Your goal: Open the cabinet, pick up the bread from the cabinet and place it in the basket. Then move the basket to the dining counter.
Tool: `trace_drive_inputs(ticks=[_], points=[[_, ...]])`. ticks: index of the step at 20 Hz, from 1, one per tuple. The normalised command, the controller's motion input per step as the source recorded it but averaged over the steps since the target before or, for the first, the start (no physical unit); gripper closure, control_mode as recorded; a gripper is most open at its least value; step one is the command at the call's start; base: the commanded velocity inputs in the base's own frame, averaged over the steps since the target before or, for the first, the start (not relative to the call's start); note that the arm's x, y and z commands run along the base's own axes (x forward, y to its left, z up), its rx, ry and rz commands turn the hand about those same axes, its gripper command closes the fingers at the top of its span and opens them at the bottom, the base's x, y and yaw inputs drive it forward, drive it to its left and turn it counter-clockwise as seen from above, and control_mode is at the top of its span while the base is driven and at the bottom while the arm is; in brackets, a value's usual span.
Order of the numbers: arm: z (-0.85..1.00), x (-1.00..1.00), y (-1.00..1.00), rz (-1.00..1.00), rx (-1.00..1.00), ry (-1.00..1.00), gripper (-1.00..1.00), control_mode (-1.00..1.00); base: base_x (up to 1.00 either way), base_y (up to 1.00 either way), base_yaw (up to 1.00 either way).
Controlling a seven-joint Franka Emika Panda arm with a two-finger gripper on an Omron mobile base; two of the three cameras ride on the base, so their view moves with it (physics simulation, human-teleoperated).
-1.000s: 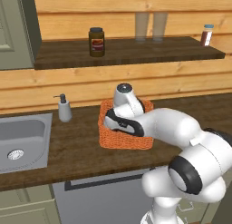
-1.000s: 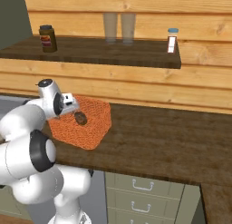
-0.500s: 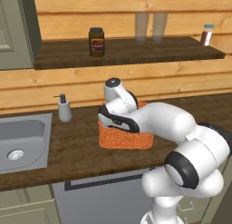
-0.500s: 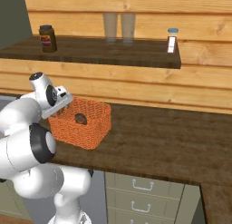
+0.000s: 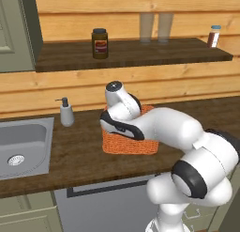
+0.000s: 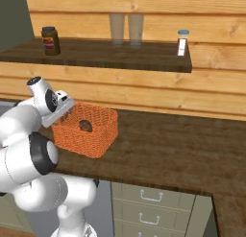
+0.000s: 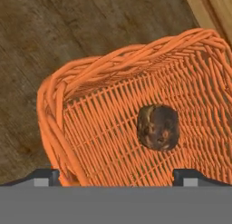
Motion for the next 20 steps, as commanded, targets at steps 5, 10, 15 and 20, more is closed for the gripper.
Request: trace_drive_inputs(ticks=[5, 10, 15, 20], points=[[0.00, -0.54, 0.06, 0.05, -0.01, 0.00, -1.00, -1.00, 0.00, 0.00, 0.00], [-0.07, -0.04, 0.07, 0.03, -0.02, 0.02, -1.00, -1.00, 0.00, 0.00, 0.00], [-0.44, 0.82, -0.19, 0.08, -0.02, 0.09, -1.00, -1.00, 0.00, 0.00, 0.00], [-0.56, 0.54, 0.00, 0.08, 0.00, 0.12, -1.00, -1.00, 0.00, 0.00, 0.00]])
